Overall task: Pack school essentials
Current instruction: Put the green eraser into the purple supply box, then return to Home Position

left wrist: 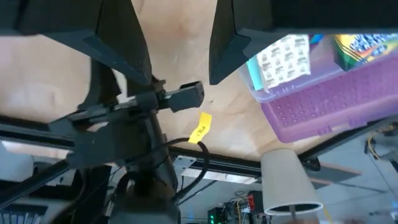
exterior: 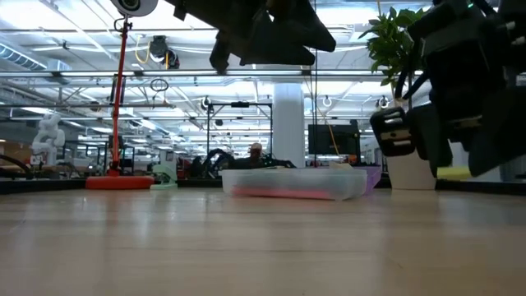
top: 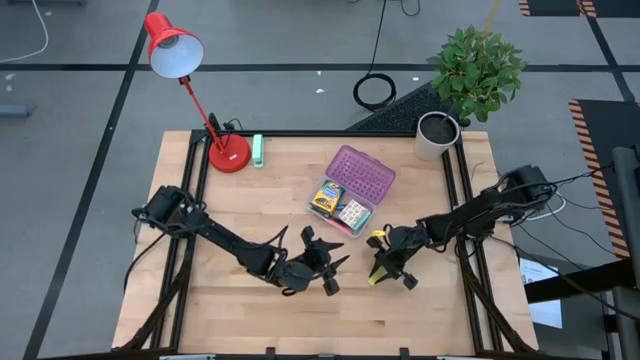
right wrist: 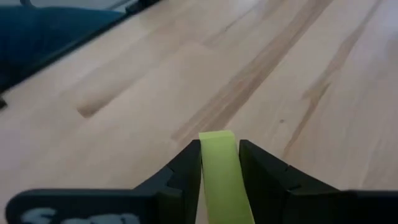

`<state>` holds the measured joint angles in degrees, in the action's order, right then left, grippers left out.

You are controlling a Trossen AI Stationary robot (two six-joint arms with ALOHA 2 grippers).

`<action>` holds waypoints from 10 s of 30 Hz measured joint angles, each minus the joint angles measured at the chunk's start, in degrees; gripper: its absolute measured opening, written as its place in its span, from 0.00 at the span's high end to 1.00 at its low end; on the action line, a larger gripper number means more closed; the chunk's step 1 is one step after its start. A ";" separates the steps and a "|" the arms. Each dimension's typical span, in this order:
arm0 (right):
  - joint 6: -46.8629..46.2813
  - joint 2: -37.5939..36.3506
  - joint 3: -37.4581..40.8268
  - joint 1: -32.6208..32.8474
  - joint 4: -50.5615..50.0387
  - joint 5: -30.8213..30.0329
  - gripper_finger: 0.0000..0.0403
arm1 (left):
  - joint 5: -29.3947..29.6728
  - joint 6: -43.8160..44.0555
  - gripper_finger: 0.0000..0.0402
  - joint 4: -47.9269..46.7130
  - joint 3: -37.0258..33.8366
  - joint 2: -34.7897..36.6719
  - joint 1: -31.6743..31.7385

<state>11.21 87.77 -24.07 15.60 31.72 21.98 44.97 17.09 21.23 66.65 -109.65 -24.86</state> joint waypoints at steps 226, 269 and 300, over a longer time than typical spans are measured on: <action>-30.40 -46.30 -4.05 4.87 -39.31 -39.98 0.30 | -2.50 -52.11 0.91 -46.50 23.55 -15.75 19.50; -33.04 -46.43 -2.21 4.91 -35.72 -39.68 0.30 | -7.30 -39.21 0.55 -55.40 24.85 -12.90 17.37; -27.72 -46.39 1.03 6.72 -28.84 -39.87 0.44 | -4.33 -11.53 0.72 -63.28 21.94 1.28 13.83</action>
<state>-16.51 41.38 -23.04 22.32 2.88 -17.88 40.64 5.56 -42.05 88.59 -108.37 -11.03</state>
